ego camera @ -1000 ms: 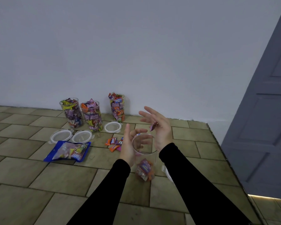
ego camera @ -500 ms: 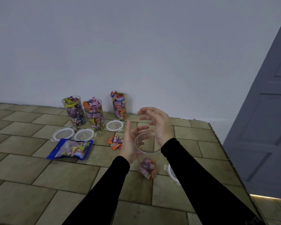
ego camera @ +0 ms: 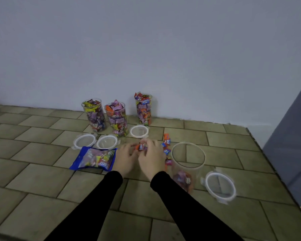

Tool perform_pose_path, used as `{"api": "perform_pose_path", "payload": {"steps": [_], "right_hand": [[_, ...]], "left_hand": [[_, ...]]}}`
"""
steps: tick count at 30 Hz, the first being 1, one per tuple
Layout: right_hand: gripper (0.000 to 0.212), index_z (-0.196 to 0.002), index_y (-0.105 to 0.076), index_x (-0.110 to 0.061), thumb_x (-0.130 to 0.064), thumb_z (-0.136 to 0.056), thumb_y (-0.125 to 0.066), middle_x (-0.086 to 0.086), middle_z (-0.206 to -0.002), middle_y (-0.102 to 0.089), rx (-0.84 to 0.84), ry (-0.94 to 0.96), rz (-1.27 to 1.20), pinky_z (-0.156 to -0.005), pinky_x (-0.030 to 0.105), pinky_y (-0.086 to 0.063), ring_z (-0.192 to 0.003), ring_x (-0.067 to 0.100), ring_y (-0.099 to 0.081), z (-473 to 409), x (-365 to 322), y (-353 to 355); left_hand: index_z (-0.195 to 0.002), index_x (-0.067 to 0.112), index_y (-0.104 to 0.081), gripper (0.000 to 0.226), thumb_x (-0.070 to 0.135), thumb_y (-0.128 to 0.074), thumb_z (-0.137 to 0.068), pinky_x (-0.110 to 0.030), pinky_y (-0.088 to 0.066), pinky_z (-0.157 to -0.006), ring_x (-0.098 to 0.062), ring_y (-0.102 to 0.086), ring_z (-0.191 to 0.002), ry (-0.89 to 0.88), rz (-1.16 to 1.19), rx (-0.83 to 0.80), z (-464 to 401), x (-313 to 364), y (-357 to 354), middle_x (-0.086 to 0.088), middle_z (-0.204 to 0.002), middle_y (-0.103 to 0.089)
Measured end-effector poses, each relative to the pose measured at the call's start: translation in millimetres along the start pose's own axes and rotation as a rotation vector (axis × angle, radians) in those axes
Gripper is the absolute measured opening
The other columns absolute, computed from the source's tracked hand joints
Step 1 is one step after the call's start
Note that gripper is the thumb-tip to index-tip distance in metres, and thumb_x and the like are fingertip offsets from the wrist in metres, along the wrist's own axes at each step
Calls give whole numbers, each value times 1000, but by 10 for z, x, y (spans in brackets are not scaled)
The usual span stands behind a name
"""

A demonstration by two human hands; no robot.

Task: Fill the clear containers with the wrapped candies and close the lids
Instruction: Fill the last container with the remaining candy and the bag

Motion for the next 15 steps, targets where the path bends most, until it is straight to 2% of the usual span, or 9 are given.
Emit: {"api": "perform_pose_path", "payload": {"steps": [3,6,9,11,13,15], "right_hand": [[40,-123,-53,-22,-16,-84,-51,6,-132,-46,31,-105,210,-104,37,-25,-126,27,-38,-84,251,-153],[44,-129,-51,-17,-15,-85,-53,13,-143,-38,104,-160,280,-106,41,-27,-132,33,-34,-146,399,-284],[45,-139,-44,-17,-23,-94,-47,16,-152,-28,133,-270,284,-108,46,-24,-141,35,-22,-210,519,-402],[47,-144,-38,-19,-29,-98,-41,15,-155,-21,85,-288,340,-111,52,-14,-144,37,-12,-287,594,-455],[48,-147,-32,-20,-33,-100,-36,14,-157,-18,65,-314,370,-112,53,-5,-146,37,-6,-403,646,-491],[51,-149,-26,-22,-38,-101,-32,11,-158,-15,56,-356,409,-112,53,-4,-146,35,-4,-504,670,-501]], "left_hand": [[-133,17,-50,38,31,-48,-98,-36,-27,-107,-26,-39,-127,-39,-295,-44,-85,-117,-40,-6,-137,-47],[-142,26,-40,48,45,-43,-98,-39,-25,-111,-28,-30,-135,-97,-411,-103,-140,-154,-105,0,-150,-34],[-146,29,-32,51,48,-36,-99,-42,-20,-111,-26,-21,-140,-153,-506,-203,-236,-141,-211,2,-158,-20],[-147,30,-31,51,48,-35,-99,-38,-21,-108,-24,-24,-138,-220,-532,-208,-310,-101,-271,1,-157,-20],[-145,29,-34,51,50,-35,-98,-37,-25,-103,-22,-31,-133,-269,-564,-195,-417,-117,-318,1,-153,-27],[-142,28,-36,50,52,-31,-98,-37,-29,-99,-22,-35,-128,-288,-598,-191,-498,-160,-356,1,-149,-31]]}}
Point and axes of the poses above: each hand's wrist, its own z-axis away from the middle knuckle, its own y-axis out of the back of the hand, x = y × z, the point moved 2 cm from there along -z, towards the middle knuckle
